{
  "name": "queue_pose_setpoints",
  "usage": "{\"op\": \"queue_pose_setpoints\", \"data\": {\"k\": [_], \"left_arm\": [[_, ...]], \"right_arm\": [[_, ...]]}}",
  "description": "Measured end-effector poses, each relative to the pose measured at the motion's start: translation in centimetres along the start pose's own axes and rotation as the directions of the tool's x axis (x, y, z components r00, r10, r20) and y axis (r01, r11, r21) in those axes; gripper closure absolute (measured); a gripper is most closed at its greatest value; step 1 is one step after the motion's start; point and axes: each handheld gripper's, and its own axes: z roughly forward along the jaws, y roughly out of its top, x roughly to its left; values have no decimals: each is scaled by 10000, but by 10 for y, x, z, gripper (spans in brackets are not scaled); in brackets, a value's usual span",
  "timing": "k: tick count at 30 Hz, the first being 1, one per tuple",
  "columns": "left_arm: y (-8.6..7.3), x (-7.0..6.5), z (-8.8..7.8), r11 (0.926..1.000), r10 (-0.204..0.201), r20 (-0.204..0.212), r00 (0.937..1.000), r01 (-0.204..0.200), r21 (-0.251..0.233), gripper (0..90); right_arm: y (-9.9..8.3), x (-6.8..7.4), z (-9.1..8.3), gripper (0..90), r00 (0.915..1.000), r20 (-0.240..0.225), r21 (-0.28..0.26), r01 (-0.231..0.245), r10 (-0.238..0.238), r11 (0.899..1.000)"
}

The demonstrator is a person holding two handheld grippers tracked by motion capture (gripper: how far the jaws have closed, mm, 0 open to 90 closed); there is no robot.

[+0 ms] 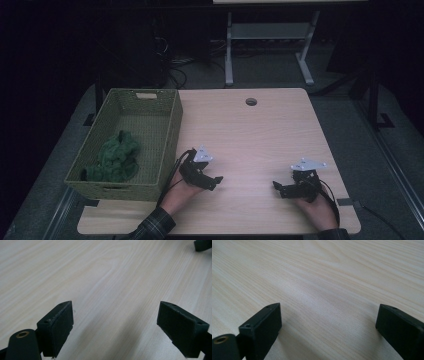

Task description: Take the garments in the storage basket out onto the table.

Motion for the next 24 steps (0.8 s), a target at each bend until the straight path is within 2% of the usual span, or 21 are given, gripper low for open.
{"op": "queue_pose_setpoints", "data": {"k": [5, 10, 14, 24], "left_arm": [[8, 1, -9, 9997, 178, -32, 9998, -178, -162, 132], [13, 3, -15, 9996, 195, 2, 9998, -195, -206, 132], [18, 5, -21, 9995, 257, 198, 9995, -253, -191, 134], [30, 6, -30, 9989, 430, 369, 9984, -422, -222, 133]], "right_arm": [[0, 0, 0, 63, 10000, 16, -9, 23, -23, 10000], [0, 0, 0, 63, 10000, 10, -20, 30, -30, 10000], [0, 0, 0, 62, 10000, 8, -20, 38, -38, 10000], [0, 0, 0, 62, 10000, 2, -23, 39, -39, 10000]]}}
